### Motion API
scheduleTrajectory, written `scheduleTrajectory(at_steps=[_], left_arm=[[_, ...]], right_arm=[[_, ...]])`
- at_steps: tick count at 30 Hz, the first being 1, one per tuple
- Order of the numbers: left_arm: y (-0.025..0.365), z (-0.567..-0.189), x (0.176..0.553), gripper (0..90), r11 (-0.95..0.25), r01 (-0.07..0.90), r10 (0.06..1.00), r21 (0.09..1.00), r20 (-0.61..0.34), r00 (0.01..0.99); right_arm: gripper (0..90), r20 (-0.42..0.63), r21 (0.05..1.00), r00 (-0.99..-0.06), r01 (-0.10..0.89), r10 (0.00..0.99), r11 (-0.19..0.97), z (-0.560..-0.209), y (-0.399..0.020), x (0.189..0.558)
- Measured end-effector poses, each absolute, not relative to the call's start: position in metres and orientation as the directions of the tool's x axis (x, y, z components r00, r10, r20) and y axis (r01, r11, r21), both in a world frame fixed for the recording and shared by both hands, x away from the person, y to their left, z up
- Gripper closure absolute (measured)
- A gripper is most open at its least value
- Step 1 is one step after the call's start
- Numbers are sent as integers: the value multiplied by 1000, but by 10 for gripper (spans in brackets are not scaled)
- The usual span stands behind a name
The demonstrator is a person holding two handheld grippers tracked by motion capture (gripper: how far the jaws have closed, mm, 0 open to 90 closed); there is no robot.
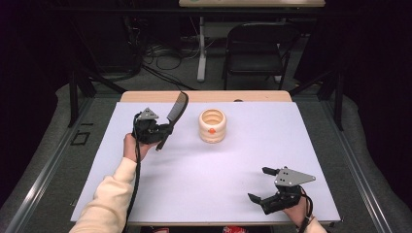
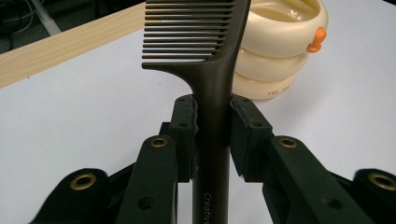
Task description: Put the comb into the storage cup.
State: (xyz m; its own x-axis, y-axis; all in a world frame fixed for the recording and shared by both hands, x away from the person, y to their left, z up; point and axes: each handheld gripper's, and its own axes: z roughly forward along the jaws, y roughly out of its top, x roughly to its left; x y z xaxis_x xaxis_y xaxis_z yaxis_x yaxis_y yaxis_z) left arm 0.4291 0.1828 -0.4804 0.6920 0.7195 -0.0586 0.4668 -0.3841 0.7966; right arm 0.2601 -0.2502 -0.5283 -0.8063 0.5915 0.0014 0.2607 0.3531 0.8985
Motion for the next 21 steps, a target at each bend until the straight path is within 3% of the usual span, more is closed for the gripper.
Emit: scheduleTrajectory(at_steps=[21], left_arm=[[167,-471,433,727,-380,429,701,820,-47,712]], right_arm=[[0,8,897,-804,269,595,351,-529,-250,260]])
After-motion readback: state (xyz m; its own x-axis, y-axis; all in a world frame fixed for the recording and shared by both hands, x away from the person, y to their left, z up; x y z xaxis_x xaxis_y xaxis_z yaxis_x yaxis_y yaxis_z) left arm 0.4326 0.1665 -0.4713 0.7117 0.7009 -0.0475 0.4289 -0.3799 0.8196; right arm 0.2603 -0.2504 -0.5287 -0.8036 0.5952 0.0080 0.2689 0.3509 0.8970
